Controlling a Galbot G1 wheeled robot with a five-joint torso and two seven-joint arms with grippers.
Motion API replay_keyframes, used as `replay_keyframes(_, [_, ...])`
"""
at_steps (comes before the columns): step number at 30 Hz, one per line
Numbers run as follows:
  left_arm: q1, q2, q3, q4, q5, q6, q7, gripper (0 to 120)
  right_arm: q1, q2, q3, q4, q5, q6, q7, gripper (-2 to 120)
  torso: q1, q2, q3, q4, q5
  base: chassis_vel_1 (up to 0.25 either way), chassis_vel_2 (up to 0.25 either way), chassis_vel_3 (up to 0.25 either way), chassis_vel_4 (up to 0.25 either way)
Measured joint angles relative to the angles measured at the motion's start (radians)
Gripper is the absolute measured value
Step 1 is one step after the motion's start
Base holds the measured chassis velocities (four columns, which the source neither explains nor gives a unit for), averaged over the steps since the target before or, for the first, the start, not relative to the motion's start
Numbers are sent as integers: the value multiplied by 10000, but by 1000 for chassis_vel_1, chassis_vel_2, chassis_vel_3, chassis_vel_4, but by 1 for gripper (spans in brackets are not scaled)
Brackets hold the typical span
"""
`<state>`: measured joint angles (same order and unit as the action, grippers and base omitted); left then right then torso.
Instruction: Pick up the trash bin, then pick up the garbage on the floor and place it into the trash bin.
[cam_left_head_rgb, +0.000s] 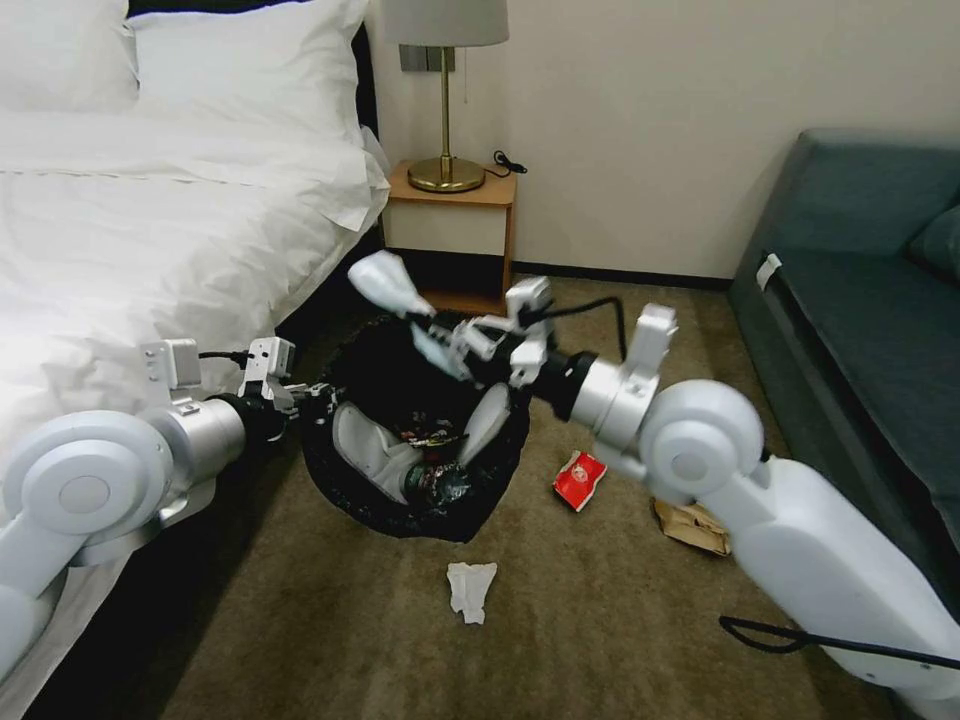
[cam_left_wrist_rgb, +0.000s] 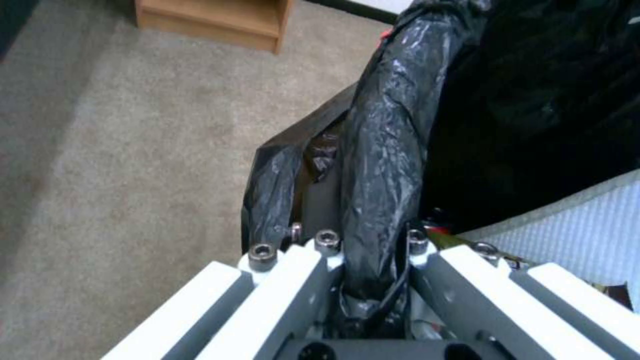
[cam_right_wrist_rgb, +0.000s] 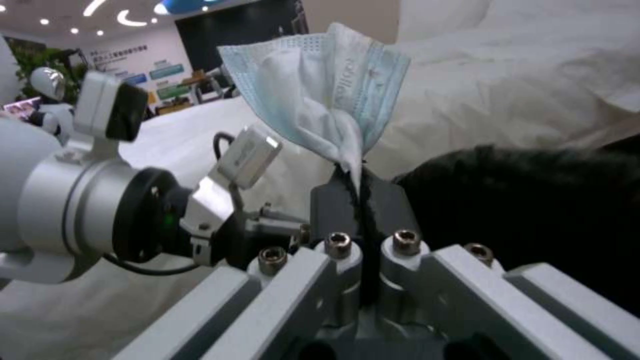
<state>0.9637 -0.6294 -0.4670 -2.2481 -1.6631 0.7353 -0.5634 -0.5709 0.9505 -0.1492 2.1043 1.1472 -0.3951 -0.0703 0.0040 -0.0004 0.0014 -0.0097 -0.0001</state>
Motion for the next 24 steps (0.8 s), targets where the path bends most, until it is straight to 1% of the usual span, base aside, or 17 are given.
replay_keyframes(2, [-268, -69, 173, 55, -35, 0, -29, 1, 22, 105, -184, -76, -90, 0, 113, 0, 0, -1, 0, 0, 1, 0, 0, 0, 0])
replay_keyframes(6, [-428, -98, 246, 118, -59, 0, -40, 1, 22, 128, -245, -108, -217, -43, 181, 1, 0, 0, 0, -1, 0, 0, 0, 0, 0])
replay_keyframes(7, [-505, -107, 259, 157, -67, 0, -42, 1, 12, 131, -278, -145, -415, -44, 253, 7, 0, 0, 0, 0, 0, 0, 0, 0, 0])
replay_keyframes(8, [-505, -107, 259, 157, -67, 0, -42, 1, 12, 131, -278, -145, -415, -44, 253, 7, 0, 0, 0, 0, 0, 0, 0, 0, 0])
replay_keyframes(11, [-659, -148, 308, 221, -112, 0, -42, 1, 24, 191, -295, -137, -500, -45, 389, 23, 0, 0, 0, -2, 0, 0, 0, 0, 0])
replay_keyframes(12, [-659, -148, 308, 221, -112, 0, -42, 1, 24, 191, -295, -137, -500, -45, 389, 23, 0, 0, 0, -2, 0, 0, 0, 0, 0])
replay_keyframes(14, [-696, -163, 329, 230, -121, 0, -50, 1, 117, 278, -287, -108, -456, -44, 428, 33, 0, 0, 0, -1, 0, 0, 0, 0, 0])
replay_keyframes(15, [-696, -163, 329, 230, -121, 0, -50, 1, 117, 278, -287, -108, -456, -44, 428, 33, 0, 0, 0, -1, 0, 0, 0, 0, 0])
replay_keyframes(16, [-696, -163, 334, 229, -123, 0, -52, 1, 213, 345, -265, -77, -362, -48, 479, 42, 0, 0, 0, 0, 1, 0, 0, 0, 0])
replay_keyframes(18, [-697, -163, 333, 228, -124, 0, -55, 1, 252, 373, -252, -60, -308, -53, 502, 43, 0, 0, 0, 0, 0, 0, 0, 0, 0])
replay_keyframes(20, [-697, -161, 312, 224, -146, 0, -57, 1, 333, 426, -216, -14, -213, -62, 604, 55, 0, 0, 0, 0, 0, 0, 0, 0, 0])
replay_keyframes(21, [-697, -161, 312, 224, -146, 0, -57, 1, 333, 426, -216, -14, -213, -62, 604, 55, 0, 0, 0, 0, 0, 0, 0, 0, 0])
replay_keyframes(22, [-696, -149, 273, 235, -159, 0, -57, 1, 360, 444, -152, 10, -155, -84, 699, 61, 0, 0, 0, -1, 0, 0, 0, 0, 0])
replay_keyframes(23, [-693, -136, 251, 240, -163, 0, -57, 1, 372, 450, -128, 16, -123, -102, 732, 63, 0, 0, 0, -1, 0, 0, 0, 0, 0])
replay_keyframes(24, [-670, -91, 189, 249, -170, 0, -58, 1, 436, 456, -37, 27, -4, -175, 823, 70, -1, 0, 0, -1, 1, 0, 0, 0, 0])
